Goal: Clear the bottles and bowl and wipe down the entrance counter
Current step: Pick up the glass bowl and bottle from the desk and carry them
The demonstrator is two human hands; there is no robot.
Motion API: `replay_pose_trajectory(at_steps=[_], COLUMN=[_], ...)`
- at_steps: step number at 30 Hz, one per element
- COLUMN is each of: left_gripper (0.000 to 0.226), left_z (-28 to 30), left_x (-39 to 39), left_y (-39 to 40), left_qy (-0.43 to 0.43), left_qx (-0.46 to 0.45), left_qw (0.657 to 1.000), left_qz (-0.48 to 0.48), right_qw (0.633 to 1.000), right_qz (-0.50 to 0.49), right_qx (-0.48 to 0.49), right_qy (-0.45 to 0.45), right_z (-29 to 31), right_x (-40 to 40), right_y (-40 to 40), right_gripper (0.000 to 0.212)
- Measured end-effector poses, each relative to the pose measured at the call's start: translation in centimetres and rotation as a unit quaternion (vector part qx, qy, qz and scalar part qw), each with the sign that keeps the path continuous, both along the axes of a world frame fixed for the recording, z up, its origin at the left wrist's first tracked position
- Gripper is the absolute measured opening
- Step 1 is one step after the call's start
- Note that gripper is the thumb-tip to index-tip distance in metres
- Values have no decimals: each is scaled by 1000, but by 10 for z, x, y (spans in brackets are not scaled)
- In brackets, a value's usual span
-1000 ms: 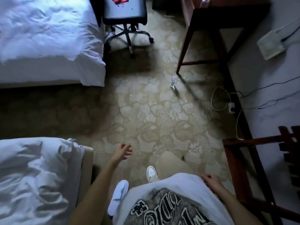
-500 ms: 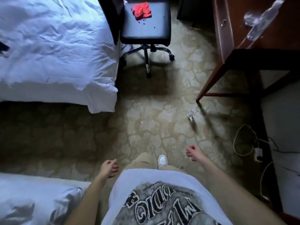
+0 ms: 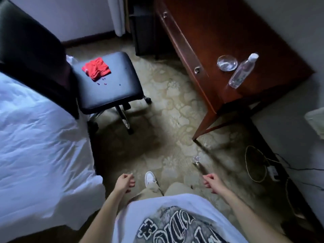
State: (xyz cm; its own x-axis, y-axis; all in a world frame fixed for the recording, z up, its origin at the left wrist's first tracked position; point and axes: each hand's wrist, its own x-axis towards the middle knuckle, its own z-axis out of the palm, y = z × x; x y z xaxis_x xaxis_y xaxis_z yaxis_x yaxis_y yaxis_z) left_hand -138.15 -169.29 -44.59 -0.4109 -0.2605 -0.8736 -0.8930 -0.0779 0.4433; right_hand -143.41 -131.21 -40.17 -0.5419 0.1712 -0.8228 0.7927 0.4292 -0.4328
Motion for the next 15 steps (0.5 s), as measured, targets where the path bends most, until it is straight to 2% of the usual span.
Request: replay_pose_trajectory(at_steps=[3,5,7,10,12,15], left_gripper=[22,20,20,24,31,36], left_z=[42,60,70,74,78,92], left_x=[-120,-188,-249,-326,-373,-445], left_y=[-3,2,13,40,63,101], left_qy=[64,103,117,130,155,182], left_qx=[-30,-26,-12,11,31,49], left_qw=[993,986,979,968,957,938], left_qz=[-94,-132,-169,-214,-242,-291], right_qw=[995,984,964,925,899,867], right_qz=[-98,-166,-239,-321,-356,-388], right_qx=[-9,-14,-12,-12,-7,12], right_qy=[7,56,119,203,257,314], right_z=[11,15,20,27,33,42], right_x=[-35,-64,-101,-167,-218,-294], right_y=[-13,-22,-28,-29,-24,-9], right_gripper=[16,24,27,50,67,75])
